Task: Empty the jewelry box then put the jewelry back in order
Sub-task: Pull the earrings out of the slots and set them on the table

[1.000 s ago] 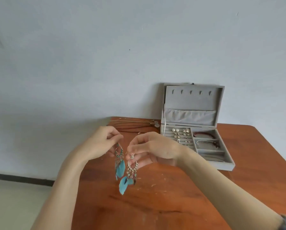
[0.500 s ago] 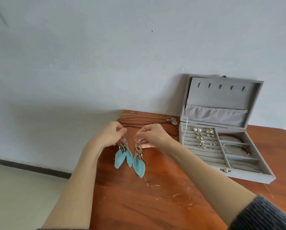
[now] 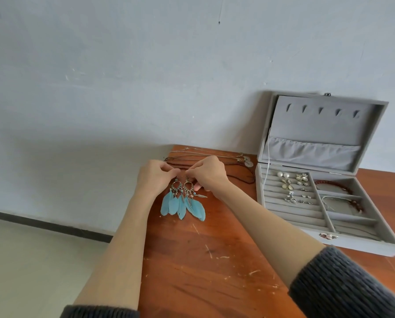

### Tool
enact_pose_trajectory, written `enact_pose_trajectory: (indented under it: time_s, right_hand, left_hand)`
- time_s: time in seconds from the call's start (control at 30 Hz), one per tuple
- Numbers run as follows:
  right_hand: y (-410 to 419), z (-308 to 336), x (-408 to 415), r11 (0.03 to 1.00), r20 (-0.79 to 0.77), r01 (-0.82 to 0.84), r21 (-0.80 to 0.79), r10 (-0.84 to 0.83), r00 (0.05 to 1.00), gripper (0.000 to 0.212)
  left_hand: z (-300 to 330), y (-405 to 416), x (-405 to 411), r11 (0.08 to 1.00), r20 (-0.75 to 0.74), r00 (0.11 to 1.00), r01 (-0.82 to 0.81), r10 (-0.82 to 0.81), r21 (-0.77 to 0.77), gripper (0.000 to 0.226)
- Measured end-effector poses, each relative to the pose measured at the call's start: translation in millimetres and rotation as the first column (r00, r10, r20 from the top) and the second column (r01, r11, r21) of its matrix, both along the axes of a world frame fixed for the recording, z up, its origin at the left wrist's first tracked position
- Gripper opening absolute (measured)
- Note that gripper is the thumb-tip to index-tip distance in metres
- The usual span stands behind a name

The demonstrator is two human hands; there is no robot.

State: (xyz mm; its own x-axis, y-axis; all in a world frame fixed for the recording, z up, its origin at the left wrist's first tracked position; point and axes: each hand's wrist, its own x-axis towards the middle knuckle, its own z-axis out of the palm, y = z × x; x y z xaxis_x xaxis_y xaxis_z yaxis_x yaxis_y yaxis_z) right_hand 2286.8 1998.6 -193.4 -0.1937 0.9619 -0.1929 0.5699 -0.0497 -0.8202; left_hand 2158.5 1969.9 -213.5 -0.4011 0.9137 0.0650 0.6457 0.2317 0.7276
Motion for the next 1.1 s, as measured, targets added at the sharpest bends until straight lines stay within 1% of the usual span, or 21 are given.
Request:
enact_pose_trajectory:
  time_s: [0.07,0.13,0.2,0.4,0.47,0.57,0.63,0.7,0.77,0.83,0.93,1.03,1.1]
  right_hand:
    - [0,1,0,1.000,0.003,0.004,-0.018,-0.003,1.000,0.013]
    - [-1,2,3,1.000,-0.026,0.008,-0.025,-0.009,1.000,0.013]
    - [-5,4,10,1.000,-0.050,0.007,0.004,-0.006,0.999,0.013]
    - [-25,26,49,0.980,-0.079,-0.005,0.197,0.021,0.997,0.015]
    - [-35,34,68,0.957,-0.091,0.006,0.291,0.022,0.996,0.014]
    - [-47,37,104,0.895,-0.010,0.032,0.446,-0.031,0.999,0.012]
    - [-49,34,130,0.856,0.030,0.071,0.513,-0.101,0.994,0.010]
    - [-43,27,155,0.826,0.074,0.122,0.550,-0.194,0.978,0.010]
    - [-32,19,176,0.818,0.130,0.155,0.553,-0.269,0.954,0.013]
    - [-20,9,191,0.824,0.213,0.144,0.547,-0.303,0.929,0.017]
    - [-8,-2,199,0.848,0.321,0.078,0.524,-0.282,0.904,0.024]
    - [-1,-7,201,0.862,0.420,-0.056,0.504,-0.188,0.888,0.028]
    - [4,-7,203,0.864,0.433,-0.104,0.492,-0.140,0.890,0.027]
  left_hand:
    - [-1,-1,1,0.999,0.021,1.000,-0.011,0.011,0.030,0.017]
    - [0,-3,1,0.999,0.033,0.999,-0.004,0.003,0.051,0.021]
    - [2,-6,4,0.996,0.039,0.999,0.013,-0.016,0.084,0.021]
    - [19,-15,30,0.966,-0.021,0.995,0.098,-0.095,0.241,0.012]
    - [25,-19,47,0.942,-0.089,0.986,0.160,-0.139,0.297,0.011]
    - [30,-24,82,0.884,-0.220,0.948,0.299,-0.231,0.359,0.011]
    - [32,-23,107,0.847,-0.277,0.914,0.387,-0.298,0.364,0.012]
    - [31,-18,130,0.819,-0.300,0.886,0.449,-0.354,0.358,0.013]
    - [28,-11,150,0.807,-0.334,0.861,0.488,-0.382,0.333,0.017]
    - [22,0,166,0.812,-0.389,0.834,0.511,-0.390,0.283,0.021]
    - [14,14,184,0.830,-0.508,0.785,0.514,-0.355,0.214,0.028]
    - [8,23,193,0.850,-0.620,0.717,0.505,-0.318,0.148,0.031]
    - [5,26,192,0.850,-0.654,0.692,0.508,-0.306,0.139,0.029]
